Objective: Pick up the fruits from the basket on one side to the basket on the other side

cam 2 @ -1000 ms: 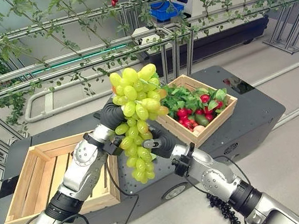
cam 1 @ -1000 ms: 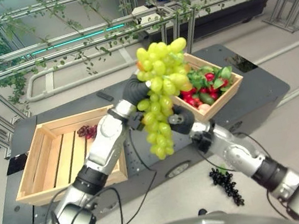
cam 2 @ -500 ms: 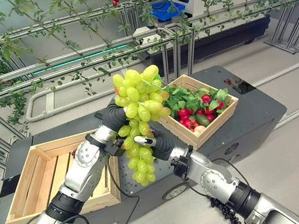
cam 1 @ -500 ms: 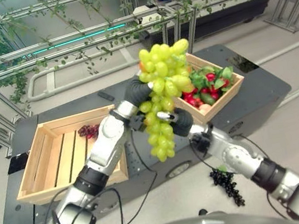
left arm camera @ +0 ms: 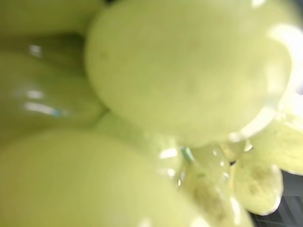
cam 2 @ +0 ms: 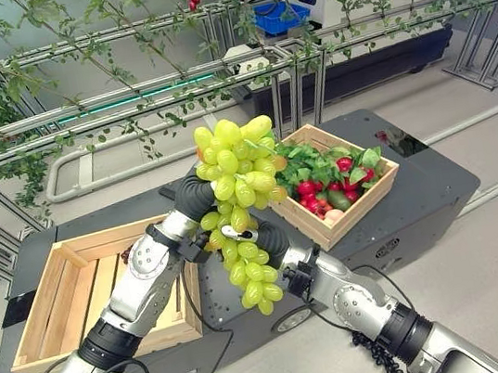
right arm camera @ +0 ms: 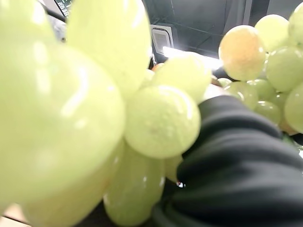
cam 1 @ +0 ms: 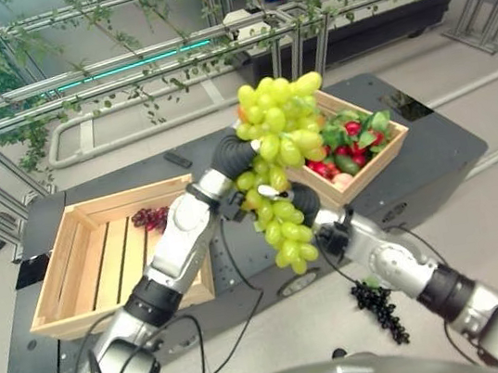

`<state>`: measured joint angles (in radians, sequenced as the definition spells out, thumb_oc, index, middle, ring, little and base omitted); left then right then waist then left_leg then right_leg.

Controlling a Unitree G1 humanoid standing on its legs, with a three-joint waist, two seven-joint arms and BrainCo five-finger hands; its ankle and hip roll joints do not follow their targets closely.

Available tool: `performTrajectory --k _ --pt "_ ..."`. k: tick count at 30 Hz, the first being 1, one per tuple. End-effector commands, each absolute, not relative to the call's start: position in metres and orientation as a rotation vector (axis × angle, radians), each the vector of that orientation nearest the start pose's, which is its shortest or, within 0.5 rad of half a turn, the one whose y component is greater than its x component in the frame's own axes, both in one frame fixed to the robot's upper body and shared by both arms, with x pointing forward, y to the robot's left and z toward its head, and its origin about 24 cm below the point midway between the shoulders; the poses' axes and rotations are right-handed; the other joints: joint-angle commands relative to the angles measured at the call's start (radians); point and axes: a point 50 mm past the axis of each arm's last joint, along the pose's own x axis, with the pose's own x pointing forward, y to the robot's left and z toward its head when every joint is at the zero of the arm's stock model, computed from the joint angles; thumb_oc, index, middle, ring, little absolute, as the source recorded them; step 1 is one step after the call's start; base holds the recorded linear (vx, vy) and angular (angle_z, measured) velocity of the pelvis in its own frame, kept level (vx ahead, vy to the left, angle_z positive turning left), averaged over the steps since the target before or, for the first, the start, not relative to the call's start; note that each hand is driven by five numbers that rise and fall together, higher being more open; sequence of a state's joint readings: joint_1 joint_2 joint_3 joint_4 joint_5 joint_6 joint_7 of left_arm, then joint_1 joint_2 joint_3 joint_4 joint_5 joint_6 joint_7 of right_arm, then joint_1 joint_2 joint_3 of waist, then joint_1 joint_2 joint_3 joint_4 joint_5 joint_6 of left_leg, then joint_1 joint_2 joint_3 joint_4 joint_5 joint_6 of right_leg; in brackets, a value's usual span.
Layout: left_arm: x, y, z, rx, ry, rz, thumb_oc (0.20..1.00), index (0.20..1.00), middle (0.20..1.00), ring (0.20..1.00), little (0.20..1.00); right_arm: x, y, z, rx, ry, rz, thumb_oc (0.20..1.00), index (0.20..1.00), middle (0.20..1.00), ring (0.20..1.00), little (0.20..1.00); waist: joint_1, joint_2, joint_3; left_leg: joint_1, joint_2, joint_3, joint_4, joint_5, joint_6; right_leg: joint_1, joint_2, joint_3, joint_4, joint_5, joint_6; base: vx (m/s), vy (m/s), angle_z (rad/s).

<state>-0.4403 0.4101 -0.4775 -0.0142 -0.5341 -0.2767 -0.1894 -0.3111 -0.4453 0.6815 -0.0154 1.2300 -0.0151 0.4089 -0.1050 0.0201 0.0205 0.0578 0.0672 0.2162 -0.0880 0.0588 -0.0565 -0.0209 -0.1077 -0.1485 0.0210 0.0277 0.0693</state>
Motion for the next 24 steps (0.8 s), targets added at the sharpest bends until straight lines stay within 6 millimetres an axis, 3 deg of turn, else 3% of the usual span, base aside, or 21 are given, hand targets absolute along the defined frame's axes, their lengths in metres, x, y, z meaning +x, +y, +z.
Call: performTrajectory --k 1,2,3,4,17,24 --pt "0.291 0.045 0.184 -0.068 -0.588 -0.868 0.200 0.200 0.200 0.200 0.200 0.224 0.011 0.143 0.777 -0.062 1.457 0.200 0.200 0.200 0.200 0.200 -0.003 -0.045 0.026 0.021 -0.023 -0.005 0.036 -0.087 0.027 -0.028 -0.050 0.040 0.093 -0.034 0.072 0.00 0.000 0.00" --pt "0.291 0.045 0.184 -0.068 -0.588 -0.868 0.278 0.278 0.278 0.278 0.278 0.224 0.011 0.143 0.777 -0.062 1.457 0.200 0.200 0.200 0.200 0.200 -0.003 -0.045 0.026 0.021 -0.023 -0.005 0.036 -0.087 0.027 -0.028 -0.050 0.040 0.093 -0.034 0.072 0.00 0.000 0.00" --pt "0.291 0.046 0.183 -0.068 -0.587 -0.866 0.592 0.592 0.592 0.592 0.592 0.224 0.011 0.144 0.775 -0.063 1.459 0.200 0.200 0.200 0.200 0.200 -0.003 -0.045 0.026 0.022 -0.023 -0.005 0.036 -0.088 0.027 -0.027 -0.049 0.040 0.093 -0.034 0.072 0.00 0.000 0.00" --pt "0.292 0.047 0.183 -0.070 -0.584 -0.859 1.000 1.000 1.000 1.000 1.000 0.224 0.010 0.144 0.773 -0.068 1.459 0.200 0.200 0.200 0.200 0.200 -0.003 -0.045 0.026 0.021 -0.023 -0.006 0.035 -0.087 0.027 -0.029 -0.049 0.040 0.094 -0.034 0.073 0.00 0.000 0.00" --pt "0.295 0.072 0.172 0.024 -0.528 -0.847 1.000 1.000 1.000 1.000 1.000 0.230 -0.004 0.151 0.759 -0.132 1.420 0.200 0.200 0.200 0.200 0.200 -0.002 -0.041 0.027 0.025 -0.019 -0.005 0.038 -0.089 0.025 -0.027 -0.046 0.039 0.096 -0.037 0.072 0.00 0.000 0.00" --pt "0.300 0.108 0.144 0.151 -0.412 -0.754 1.000 1.000 1.000 1.000 1.000 0.233 -0.019 0.153 0.764 -0.179 1.377 0.200 0.200 0.200 0.200 0.200 0.001 -0.036 0.028 0.027 -0.017 -0.002 0.042 -0.092 0.023 -0.028 -0.043 0.041 0.100 -0.042 0.071 0.00 0.000 0.00"
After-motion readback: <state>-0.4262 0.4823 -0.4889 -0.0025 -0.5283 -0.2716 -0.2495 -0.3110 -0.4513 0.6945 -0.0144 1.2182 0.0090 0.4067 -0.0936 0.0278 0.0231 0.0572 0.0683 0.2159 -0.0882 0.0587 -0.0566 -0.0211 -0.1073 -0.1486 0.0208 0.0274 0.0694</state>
